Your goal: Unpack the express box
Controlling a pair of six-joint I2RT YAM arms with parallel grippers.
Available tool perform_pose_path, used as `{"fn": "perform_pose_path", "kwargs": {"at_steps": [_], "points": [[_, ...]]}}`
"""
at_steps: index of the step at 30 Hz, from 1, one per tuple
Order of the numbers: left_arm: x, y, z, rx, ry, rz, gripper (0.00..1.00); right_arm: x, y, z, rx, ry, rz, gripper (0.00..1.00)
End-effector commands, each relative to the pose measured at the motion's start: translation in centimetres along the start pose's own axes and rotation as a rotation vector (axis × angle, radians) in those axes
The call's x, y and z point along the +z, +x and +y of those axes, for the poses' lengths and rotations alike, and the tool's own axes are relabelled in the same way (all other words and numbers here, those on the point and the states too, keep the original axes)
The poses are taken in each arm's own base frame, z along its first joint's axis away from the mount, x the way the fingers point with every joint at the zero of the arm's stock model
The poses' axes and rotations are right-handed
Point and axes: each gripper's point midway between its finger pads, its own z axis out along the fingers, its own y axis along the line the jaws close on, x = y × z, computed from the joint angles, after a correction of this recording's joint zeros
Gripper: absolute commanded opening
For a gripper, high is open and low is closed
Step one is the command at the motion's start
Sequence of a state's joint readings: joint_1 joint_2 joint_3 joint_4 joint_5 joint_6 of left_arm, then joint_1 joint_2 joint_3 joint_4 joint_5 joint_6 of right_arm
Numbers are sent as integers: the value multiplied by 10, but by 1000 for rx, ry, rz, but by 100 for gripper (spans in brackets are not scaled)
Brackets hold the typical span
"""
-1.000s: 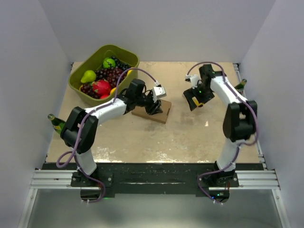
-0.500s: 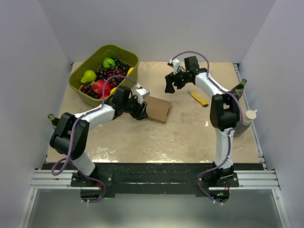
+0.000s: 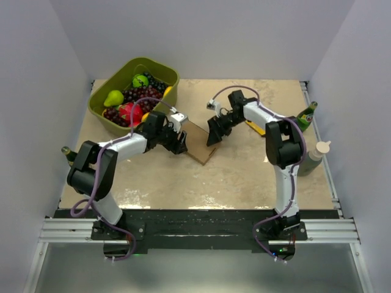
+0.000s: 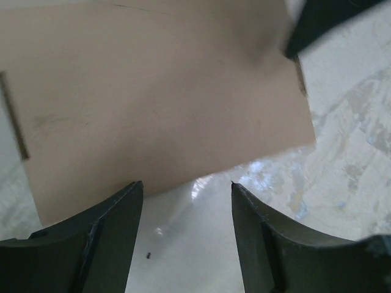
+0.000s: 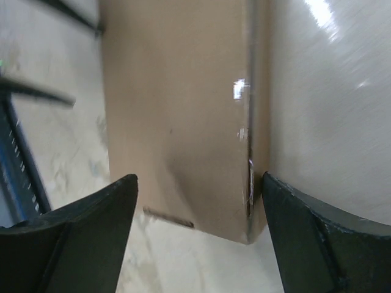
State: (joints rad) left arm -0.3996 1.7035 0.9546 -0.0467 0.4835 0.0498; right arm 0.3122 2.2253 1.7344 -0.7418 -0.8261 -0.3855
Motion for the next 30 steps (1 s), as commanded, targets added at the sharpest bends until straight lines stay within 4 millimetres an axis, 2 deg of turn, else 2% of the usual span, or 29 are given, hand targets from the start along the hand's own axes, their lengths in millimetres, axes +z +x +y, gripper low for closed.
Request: {"fn": "perform_pose_path", "kwargs": {"at_steps": [1,3,5,6,8,9,10,11,12,13,14,18,19,21,23,24,25,28,29,30], "points": [[19,-4,26,67,-55,10,67,-16,75,72,108,-204,161,99],[29,-20,31,110,-52,-10,68,-19,80,69,109,-171,147,99],[35,-34,31,156,-45,-27,68,-29,66,67,61,-107,112,99],[38,-51,33,177,-44,-52,68,-31,53,60,24,-62,71,99],[38,-59,26,190,-12,-55,68,-48,32,53,33,43,1,99],[35,-63,24,191,-6,-61,68,-55,22,39,21,104,-56,99],[32,-63,22,180,-5,-55,67,-61,16,34,56,151,-88,99],[29,-64,20,164,-8,-56,68,-76,8,25,49,253,-123,99],[22,-66,18,152,-16,-64,68,-77,11,21,63,284,-135,99],[19,-67,20,134,-42,-71,68,-81,0,17,58,318,-182,99],[16,-68,20,87,-66,-79,69,-84,-2,11,79,354,-202,98],[14,-69,24,49,-198,-83,69,-69,2,-21,216,431,-207,83],[16,-71,17,63,-193,-82,68,-65,0,-22,254,423,-216,82],[17,-81,7,88,-175,-109,61,-59,-5,-28,259,410,-221,81],[19,-91,-10,99,-98,-137,52,-54,-12,-27,252,394,-231,81],[20,-93,-15,100,-76,-145,50,-50,-15,-28,251,392,-229,81],[23,-99,-28,121,-8,-174,48,-49,-16,-29,250,395,-226,81],[34,-84,-43,119,79,-139,34,-41,-17,-33,262,402,-221,79],[40,-72,-42,108,89,-113,28,-39,-16,-34,268,404,-220,78],[43,-66,-42,101,98,-99,26,-38,-16,-36,275,407,-220,78]]}}
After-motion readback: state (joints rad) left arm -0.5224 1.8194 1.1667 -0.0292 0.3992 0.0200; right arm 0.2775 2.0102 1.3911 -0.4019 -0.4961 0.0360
